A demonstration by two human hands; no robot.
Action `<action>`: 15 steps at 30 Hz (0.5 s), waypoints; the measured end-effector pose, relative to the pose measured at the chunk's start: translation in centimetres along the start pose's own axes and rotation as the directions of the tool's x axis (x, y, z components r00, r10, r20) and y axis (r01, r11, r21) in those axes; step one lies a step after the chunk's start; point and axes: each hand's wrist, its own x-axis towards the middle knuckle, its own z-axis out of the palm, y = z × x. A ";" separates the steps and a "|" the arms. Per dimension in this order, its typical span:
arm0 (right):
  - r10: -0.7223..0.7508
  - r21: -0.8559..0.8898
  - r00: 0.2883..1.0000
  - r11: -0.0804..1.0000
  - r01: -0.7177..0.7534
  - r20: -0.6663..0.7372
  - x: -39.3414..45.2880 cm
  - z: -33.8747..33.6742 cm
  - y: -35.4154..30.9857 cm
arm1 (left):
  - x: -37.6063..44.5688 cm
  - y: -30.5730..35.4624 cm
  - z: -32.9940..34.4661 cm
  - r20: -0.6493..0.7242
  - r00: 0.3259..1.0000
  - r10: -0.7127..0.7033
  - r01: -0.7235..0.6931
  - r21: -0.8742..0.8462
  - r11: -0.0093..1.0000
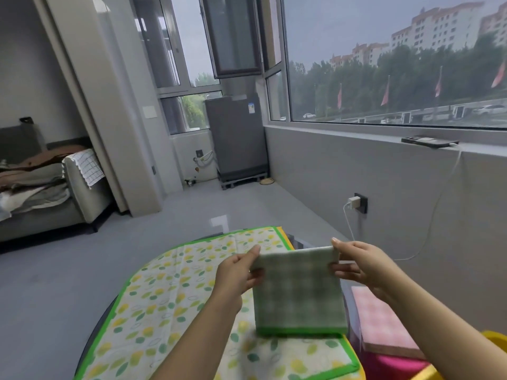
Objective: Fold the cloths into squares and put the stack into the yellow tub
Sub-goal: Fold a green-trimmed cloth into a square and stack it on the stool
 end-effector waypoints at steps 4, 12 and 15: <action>-0.060 0.016 0.997 0.998 0.061 -0.057 0.6 -2.9 -1.0 | 0.3 0.2 3.9 0.020 0.998 0.065 -0.065 -0.005 0.998; -0.190 -0.141 0.944 0.978 0.156 -0.271 2.8 -10.7 -0.3 | 2.0 -3.8 13.2 0.078 0.984 0.159 -0.170 0.167 0.971; -0.151 -0.103 0.933 0.987 0.123 -0.326 3.7 -13.5 0.7 | 3.1 -5.8 16.2 0.087 0.991 0.097 -0.108 0.136 0.985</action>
